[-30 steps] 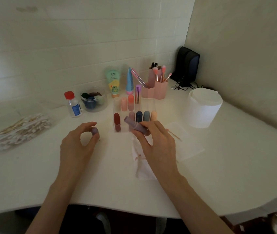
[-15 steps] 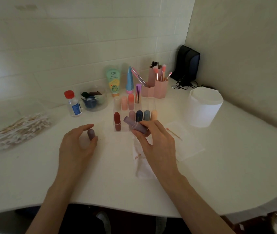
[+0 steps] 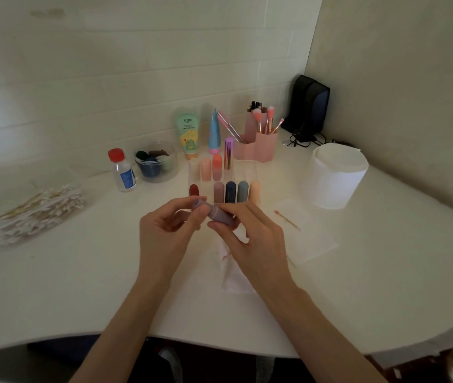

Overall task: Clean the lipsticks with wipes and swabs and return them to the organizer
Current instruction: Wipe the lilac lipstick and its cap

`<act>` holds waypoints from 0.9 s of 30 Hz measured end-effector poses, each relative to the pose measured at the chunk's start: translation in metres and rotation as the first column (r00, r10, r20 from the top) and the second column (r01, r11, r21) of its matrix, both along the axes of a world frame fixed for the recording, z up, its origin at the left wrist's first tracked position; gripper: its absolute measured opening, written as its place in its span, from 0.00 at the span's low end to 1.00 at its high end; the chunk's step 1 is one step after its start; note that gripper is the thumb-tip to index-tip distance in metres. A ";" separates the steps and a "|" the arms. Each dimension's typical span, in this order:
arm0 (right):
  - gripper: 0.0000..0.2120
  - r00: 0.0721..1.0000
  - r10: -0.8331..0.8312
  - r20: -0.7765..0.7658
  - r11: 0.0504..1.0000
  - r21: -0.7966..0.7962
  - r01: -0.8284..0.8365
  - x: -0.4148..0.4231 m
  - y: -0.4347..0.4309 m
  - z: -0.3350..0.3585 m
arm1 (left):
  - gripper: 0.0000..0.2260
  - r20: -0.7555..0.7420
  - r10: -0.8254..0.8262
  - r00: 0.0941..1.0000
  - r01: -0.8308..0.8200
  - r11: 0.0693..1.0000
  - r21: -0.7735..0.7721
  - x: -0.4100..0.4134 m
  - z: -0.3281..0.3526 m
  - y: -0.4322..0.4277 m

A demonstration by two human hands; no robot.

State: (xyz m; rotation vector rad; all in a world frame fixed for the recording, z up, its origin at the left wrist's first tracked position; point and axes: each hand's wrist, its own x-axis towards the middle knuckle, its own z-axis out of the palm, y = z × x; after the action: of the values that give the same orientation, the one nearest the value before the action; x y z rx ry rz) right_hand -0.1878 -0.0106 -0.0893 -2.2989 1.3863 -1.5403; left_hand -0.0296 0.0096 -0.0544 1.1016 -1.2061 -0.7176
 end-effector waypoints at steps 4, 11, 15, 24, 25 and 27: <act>0.16 1.000 0.012 0.015 1.000 0.001 -0.012 0.001 0.001 0.001 | 0.10 -0.041 -0.007 0.999 0.010 0.998 0.062 0.003 -0.006 -0.003; 0.11 0.977 0.165 0.136 0.961 0.198 -0.190 0.004 0.005 0.005 | 0.08 -0.105 -0.043 0.994 0.056 0.991 0.122 0.010 -0.012 -0.004; 0.11 0.922 0.254 0.293 0.887 0.308 -0.343 0.007 0.009 0.012 | 0.13 -0.128 -0.040 0.991 0.059 0.987 0.152 0.014 -0.017 -0.006; 0.08 0.933 0.228 0.280 0.885 0.339 -0.318 0.005 0.008 0.012 | 0.15 -0.200 -0.018 0.980 0.054 0.983 0.177 0.016 -0.016 -0.005; 0.08 0.925 0.248 0.287 0.870 0.355 -0.343 0.005 0.009 0.012 | 0.14 -0.202 -0.020 0.979 0.057 0.982 0.179 0.016 -0.016 -0.005; 0.10 0.918 0.268 0.293 0.854 0.368 -0.367 0.005 0.010 0.014 | 0.14 -0.207 -0.023 0.978 0.061 0.982 0.177 0.017 -0.017 -0.005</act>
State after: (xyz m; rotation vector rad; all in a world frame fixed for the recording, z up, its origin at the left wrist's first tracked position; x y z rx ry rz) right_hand -0.1830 -0.0007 -0.0756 -1.9014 1.0743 -1.2195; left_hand -0.0129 0.0048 -0.0714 1.1250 -1.0051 -0.9660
